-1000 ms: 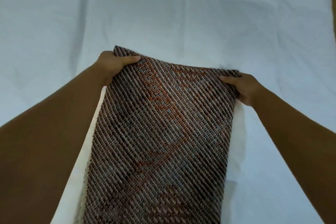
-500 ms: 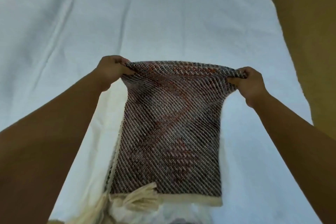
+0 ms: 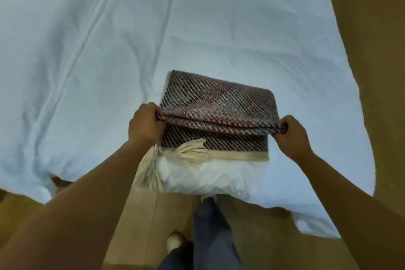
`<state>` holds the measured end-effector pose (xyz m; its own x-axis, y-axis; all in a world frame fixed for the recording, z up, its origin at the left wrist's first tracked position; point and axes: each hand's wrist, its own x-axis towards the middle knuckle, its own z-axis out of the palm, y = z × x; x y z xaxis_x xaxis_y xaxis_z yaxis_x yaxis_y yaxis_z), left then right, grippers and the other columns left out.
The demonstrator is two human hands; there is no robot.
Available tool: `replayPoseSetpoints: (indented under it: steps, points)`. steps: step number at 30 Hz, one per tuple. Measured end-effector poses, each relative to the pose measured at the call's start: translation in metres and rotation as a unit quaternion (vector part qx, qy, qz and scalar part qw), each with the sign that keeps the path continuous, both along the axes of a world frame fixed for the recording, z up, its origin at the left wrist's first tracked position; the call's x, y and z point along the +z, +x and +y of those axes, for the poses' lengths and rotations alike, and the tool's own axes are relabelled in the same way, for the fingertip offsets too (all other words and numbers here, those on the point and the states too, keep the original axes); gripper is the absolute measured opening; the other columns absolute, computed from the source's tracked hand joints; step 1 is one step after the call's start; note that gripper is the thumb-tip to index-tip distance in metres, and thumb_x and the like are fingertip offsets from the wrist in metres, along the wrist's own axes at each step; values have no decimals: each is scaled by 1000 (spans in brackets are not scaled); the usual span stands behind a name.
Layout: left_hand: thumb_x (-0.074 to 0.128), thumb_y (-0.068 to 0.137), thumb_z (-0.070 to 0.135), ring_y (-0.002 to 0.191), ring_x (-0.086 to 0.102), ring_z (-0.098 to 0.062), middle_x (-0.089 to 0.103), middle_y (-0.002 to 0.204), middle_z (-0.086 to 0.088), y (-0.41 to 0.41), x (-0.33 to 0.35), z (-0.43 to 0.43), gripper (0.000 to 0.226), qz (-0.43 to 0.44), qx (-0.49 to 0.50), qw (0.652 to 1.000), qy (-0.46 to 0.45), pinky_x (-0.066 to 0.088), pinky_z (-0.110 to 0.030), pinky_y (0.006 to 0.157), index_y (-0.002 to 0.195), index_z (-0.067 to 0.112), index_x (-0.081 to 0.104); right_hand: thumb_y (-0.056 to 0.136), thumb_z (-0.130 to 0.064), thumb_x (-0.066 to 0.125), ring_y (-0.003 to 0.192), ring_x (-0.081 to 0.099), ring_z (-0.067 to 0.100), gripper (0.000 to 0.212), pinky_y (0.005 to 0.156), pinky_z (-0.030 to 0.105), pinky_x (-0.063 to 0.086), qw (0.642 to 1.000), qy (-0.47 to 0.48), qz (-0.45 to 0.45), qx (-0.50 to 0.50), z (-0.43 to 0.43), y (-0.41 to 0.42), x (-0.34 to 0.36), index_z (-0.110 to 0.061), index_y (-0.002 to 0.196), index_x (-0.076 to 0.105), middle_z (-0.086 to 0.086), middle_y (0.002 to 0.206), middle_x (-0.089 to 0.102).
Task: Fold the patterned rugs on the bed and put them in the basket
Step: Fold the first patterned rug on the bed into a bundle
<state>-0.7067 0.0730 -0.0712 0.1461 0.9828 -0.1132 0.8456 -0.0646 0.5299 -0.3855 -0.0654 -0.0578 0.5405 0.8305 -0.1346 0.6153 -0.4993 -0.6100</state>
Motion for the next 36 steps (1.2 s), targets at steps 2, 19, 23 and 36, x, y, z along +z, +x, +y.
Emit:
replayPoseSetpoints:
  steps: [2, 19, 23, 36]
  points:
    - [53, 78, 6, 90, 54, -33, 52, 102, -13, 1, -20, -12, 20, 0, 40, 999, -27, 43, -39, 73, 97, 12, 54, 70, 11, 59, 73, 45, 26, 27, 58, 27, 21, 999, -41, -7, 17, -14, -8, -25, -10, 73, 43, 10, 77, 46]
    - [62, 73, 16, 119, 36, -35, 31, 136, -16, -13, -82, -63, 102, 211, -14, 965, -157, 36, -47, 95, 147, 25, -7, 75, 7, 49, 83, 49, 25, 23, 71, 33, 40, 987, -123, 80, -71, -20, -14, -80, -6, 95, 46, 7, 95, 48]
    - [53, 69, 34, 121, 40, -37, 41, 135, -18, -30, -71, -30, 82, 96, -25, 985, -140, 34, -47, 99, 144, 15, 27, 83, -8, 49, 79, 52, 21, 28, 71, 36, 42, 973, -47, 156, -163, 5, -8, -67, -9, 110, 40, 0, 89, 49]
    - [56, 67, 74, 96, 52, -22, 57, 113, -8, 69, -44, 135, 89, -147, 186, 940, -245, 39, -32, 80, 119, 2, 54, 85, -48, 56, 103, 60, 20, 55, 85, 34, 47, 792, -79, 566, -214, 126, 80, -72, -10, 126, 55, 7, 114, 64]
